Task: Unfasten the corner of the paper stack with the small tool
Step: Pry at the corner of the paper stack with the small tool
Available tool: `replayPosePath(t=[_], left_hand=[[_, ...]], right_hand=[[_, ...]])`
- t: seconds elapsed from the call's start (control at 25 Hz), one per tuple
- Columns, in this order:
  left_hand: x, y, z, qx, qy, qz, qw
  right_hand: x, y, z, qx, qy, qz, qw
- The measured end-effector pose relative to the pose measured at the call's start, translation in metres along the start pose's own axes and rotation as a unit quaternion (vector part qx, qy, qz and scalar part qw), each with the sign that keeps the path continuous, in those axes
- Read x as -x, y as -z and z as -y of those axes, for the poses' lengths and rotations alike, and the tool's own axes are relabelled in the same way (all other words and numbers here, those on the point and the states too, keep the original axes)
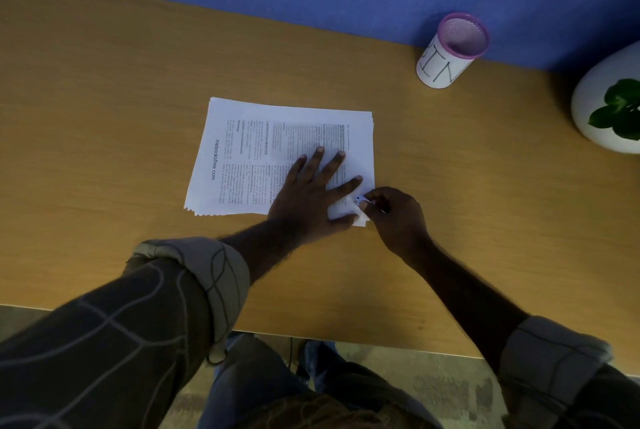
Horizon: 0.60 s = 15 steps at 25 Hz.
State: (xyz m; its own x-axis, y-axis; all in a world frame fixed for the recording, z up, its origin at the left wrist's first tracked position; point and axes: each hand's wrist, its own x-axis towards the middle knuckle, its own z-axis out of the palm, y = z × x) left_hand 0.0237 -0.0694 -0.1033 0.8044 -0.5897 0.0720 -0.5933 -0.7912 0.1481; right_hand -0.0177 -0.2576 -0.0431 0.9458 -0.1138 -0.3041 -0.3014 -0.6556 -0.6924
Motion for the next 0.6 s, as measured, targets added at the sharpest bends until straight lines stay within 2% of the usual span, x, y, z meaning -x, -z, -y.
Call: replayPosePath(t=[0.2,0.36,0.52,0.6], left_hand=[[0.0,-0.001,0.0,0.005,0.008,0.001,1.0],[0.0,0.001,0.0,0.008,0.006,0.002,1.0],[0.0,0.003,0.0,0.007,0.003,0.001,1.0],[0.0,0.003,0.0,0.003,0.002,0.002,1.0]], right_hand=[[-0.004,0.007,0.008,-0.105,-0.079,0.028,0.991],[-0.007,0.013,0.013,-0.169,-0.142,0.02,0.975],[-0.008,0.017,0.009,-0.163,-0.146,0.025,0.975],[-0.003,0.019,0.005,-0.142,-0.111,0.042,0.983]])
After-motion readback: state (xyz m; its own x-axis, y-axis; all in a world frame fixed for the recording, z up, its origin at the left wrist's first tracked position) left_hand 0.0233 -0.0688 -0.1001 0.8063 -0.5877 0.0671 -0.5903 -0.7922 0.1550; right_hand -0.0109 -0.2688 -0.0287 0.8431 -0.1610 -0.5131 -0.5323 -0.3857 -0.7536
